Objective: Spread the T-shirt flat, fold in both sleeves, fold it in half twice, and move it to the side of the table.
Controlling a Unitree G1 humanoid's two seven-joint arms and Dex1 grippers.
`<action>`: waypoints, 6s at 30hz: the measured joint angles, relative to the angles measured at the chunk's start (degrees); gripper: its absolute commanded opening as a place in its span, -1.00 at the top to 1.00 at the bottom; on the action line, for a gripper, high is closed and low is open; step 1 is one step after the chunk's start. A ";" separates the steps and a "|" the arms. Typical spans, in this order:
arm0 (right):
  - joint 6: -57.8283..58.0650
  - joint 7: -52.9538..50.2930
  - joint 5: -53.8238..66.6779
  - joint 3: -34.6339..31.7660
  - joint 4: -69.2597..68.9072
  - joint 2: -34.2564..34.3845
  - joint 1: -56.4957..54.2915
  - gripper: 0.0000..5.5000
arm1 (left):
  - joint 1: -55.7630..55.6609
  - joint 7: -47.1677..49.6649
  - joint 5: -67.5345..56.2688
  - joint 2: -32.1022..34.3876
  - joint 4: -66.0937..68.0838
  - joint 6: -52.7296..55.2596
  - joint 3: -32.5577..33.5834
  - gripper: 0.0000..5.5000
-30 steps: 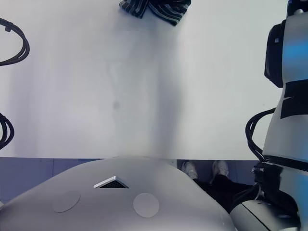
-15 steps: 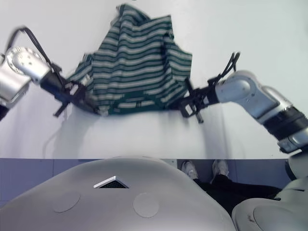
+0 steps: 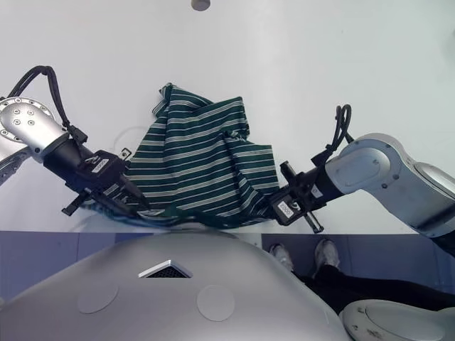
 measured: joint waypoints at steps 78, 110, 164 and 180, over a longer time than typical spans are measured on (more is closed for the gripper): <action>7.19 -45.30 -17.65 -25.02 33.69 50.99 -9.67 -0.05 | 3.15 36.28 46.22 -20.52 29.89 -68.42 -2.33 0.96; 35.71 -27.47 2.95 -16.76 32.52 54.11 -9.83 0.57 | 4.78 41.35 47.76 -26.93 18.64 -60.75 4.82 0.25; 27.50 -27.04 -2.11 -14.60 30.61 52.48 -8.22 1.00 | -16.06 8.44 47.72 -35.72 39.23 -28.21 -8.82 0.55; 25.65 -28.20 -3.92 -15.49 31.88 51.84 -7.27 1.00 | -15.49 9.37 42.54 -34.03 31.55 -23.81 -2.48 0.99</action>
